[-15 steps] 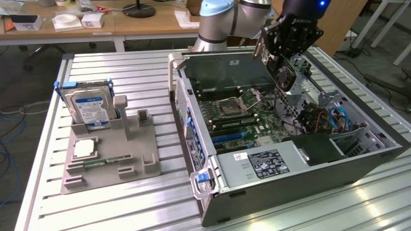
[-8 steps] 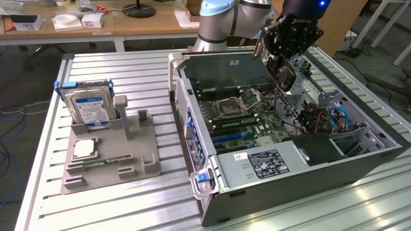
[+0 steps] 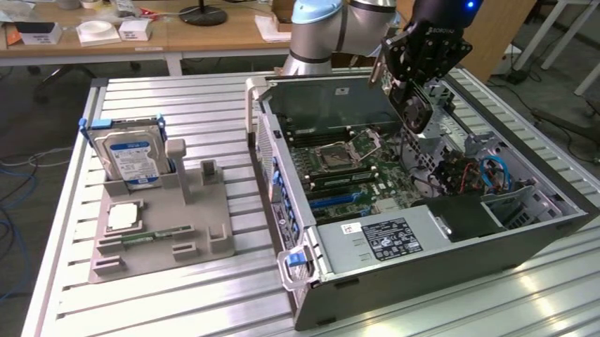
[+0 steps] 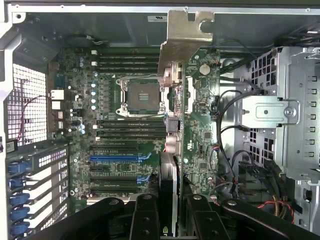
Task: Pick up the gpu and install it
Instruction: 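Insert the gpu into the slot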
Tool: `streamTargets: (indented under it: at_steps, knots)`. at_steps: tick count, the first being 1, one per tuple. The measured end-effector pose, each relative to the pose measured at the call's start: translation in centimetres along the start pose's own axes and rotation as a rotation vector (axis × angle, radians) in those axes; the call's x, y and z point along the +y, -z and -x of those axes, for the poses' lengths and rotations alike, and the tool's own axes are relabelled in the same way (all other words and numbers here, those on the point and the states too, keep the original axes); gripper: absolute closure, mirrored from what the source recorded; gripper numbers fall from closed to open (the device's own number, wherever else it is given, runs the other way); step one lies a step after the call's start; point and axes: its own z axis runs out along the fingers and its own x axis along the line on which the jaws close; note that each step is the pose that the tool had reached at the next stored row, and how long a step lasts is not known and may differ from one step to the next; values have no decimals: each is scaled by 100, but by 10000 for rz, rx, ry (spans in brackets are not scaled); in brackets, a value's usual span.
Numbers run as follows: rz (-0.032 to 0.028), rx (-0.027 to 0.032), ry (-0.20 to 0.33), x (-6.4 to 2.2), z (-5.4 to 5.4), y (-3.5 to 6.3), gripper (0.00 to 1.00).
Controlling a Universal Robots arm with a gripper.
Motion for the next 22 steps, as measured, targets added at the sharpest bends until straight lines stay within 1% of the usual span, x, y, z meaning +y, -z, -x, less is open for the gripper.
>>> streamTargets:
  at_steps: [3,11,18,22]
  knots:
    - [-1,11,350,0,-1,-4,73]
    - [-11,55,1773,0,0,-13,73]
    - [-16,85,2750,-2,-1,-23,73]
    - [-21,106,3420,-2,-1,-32,73]
